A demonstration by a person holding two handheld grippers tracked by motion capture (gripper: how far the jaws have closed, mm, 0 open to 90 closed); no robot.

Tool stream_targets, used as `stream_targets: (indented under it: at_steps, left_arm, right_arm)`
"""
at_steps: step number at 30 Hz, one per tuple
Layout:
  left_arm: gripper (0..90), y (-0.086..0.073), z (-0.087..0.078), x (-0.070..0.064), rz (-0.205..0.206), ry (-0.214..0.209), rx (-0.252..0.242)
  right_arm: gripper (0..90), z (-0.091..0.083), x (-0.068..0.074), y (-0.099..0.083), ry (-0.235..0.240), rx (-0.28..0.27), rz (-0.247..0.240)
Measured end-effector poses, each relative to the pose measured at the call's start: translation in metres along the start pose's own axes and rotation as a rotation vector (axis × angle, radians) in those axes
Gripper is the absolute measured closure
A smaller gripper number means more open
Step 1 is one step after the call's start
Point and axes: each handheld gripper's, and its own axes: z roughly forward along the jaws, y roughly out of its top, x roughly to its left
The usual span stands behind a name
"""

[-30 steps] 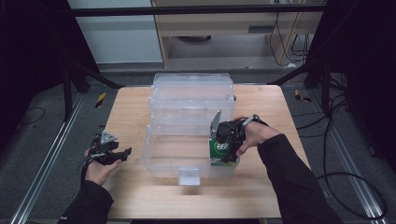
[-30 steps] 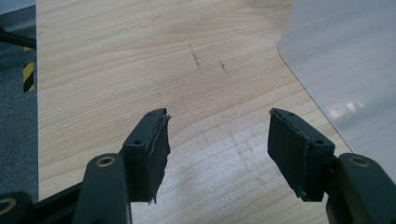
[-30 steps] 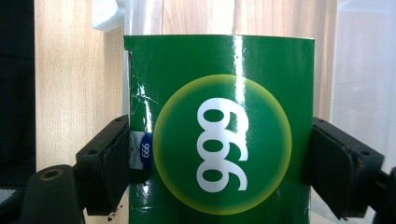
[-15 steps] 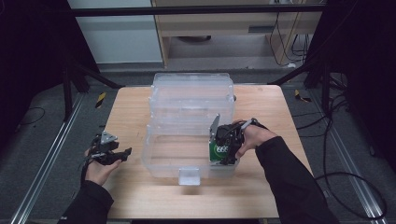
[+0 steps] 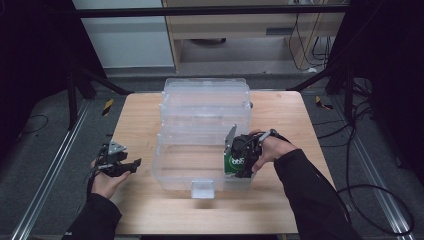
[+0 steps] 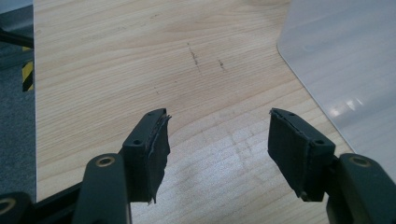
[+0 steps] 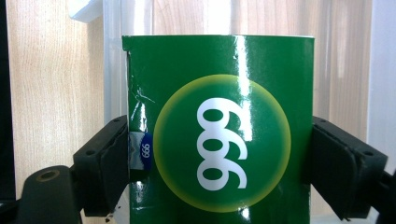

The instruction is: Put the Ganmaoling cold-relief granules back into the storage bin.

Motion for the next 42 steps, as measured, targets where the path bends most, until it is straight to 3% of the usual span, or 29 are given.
stream_targets:
  at_steps: [13, 20, 34, 42]
  left_arm:
    - [37.7, 0.0, 0.0, 0.0, 0.001, 0.0, 0.0]
    - [37.7, 0.0, 0.0, 0.0, 0.004, 0.0, 0.0]
    - [38.6, 0.0, -0.003, -0.001, -0.024, 0.006, -0.017]
    - [40.0, -0.001, -0.007, -0.001, -0.048, 0.017, -0.029]
  right_arm:
    - [13.9, -0.002, 0.0, 0.0, -0.002, 0.015, 0.026]
    - [14.3, -0.012, 0.0, -0.002, -0.018, -0.002, 0.057]
    - [17.8, -0.044, 0.016, -0.006, -0.139, -0.136, 0.156]
    - [23.5, -0.049, 0.026, -0.003, -0.154, -0.21, 0.172]
